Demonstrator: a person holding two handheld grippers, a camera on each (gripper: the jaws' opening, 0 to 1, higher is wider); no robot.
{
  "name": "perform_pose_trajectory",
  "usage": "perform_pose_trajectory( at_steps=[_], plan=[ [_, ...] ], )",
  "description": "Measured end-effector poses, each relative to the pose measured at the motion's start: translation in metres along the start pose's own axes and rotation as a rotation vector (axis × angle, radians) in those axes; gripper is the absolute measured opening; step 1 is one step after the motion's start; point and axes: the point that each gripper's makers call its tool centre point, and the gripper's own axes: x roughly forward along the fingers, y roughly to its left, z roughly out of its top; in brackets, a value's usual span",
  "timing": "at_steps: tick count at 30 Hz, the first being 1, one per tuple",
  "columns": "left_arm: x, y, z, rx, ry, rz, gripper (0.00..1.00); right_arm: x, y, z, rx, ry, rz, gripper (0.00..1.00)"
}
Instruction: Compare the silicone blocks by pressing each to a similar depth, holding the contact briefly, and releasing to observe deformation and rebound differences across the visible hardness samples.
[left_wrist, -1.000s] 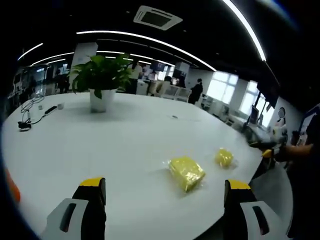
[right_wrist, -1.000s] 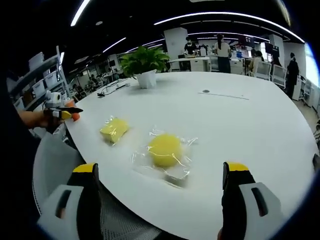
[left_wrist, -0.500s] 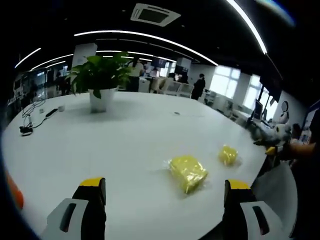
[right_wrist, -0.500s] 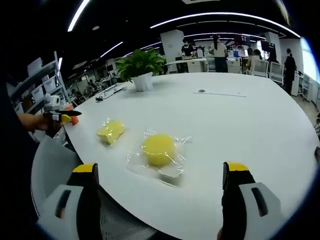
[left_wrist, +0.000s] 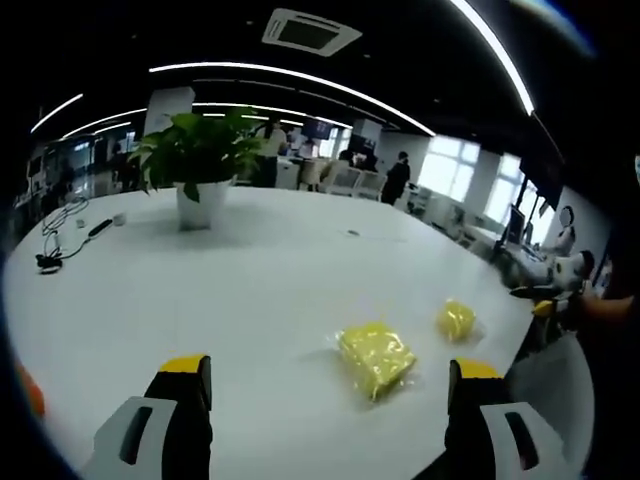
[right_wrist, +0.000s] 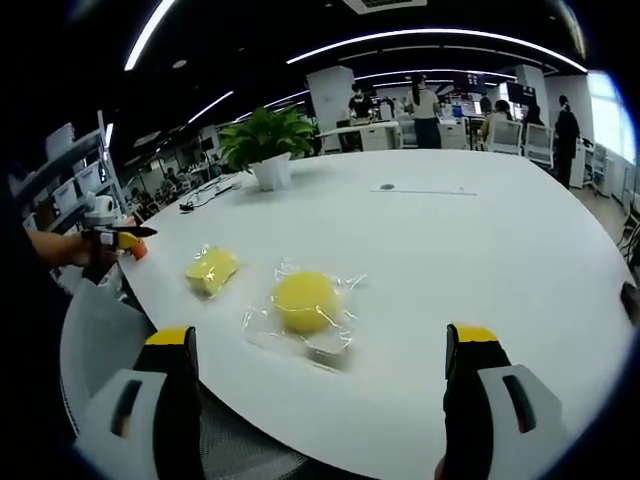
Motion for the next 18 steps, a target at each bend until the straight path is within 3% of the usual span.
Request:
perform_pose_trajectory(
  at_steps=[7, 18],
  plan=[
    [0.002, -0.006, -0.006, -0.036, -0.010, 0.003, 1.00, 0.005, 0.000, 0.006, 0.009, -0.008, 0.019, 0.97],
    [-0.002, -0.012, -0.005, -0.056, -0.019, 0.005, 1.00, 0.015, 0.005, 0.001, 0.003, 0.015, 0.069, 0.97]
  ],
)
